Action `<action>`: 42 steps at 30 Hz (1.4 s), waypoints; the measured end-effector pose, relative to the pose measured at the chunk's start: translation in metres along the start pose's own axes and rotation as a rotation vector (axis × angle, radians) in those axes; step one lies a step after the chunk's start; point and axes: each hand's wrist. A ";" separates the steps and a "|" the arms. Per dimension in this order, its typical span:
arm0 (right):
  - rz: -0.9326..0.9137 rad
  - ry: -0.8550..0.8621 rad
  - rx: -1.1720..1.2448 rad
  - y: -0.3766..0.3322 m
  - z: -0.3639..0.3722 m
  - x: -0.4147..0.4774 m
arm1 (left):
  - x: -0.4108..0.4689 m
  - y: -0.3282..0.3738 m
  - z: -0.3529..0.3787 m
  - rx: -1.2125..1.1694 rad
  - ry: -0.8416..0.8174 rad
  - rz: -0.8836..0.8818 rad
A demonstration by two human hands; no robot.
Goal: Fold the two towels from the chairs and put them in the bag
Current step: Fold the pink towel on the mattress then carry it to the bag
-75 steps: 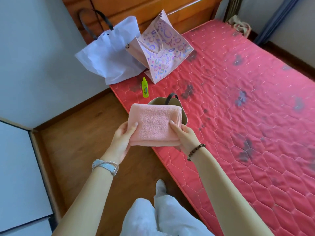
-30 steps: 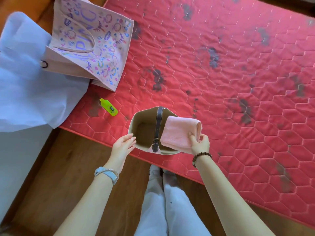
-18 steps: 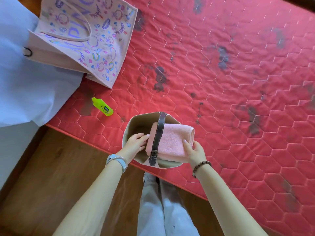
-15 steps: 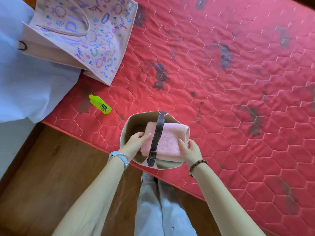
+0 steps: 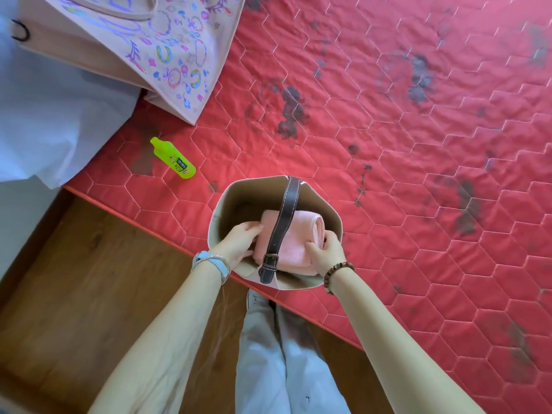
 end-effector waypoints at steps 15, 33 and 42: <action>0.118 0.016 -0.132 0.028 0.024 0.026 | 0.024 0.003 0.020 -0.050 -0.167 -0.165; -0.003 -0.095 0.468 0.020 0.009 -0.011 | 0.015 0.018 0.028 -0.100 -0.329 -0.169; 0.180 0.059 0.717 0.012 0.002 0.003 | 0.007 0.010 0.009 -0.012 -0.144 -0.128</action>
Point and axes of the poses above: each hand's wrist, its own x-axis towards the middle knuckle, its own z-axis out of the palm, y = z × x, and after that the axes turned 15 degrees about -z, right-handed
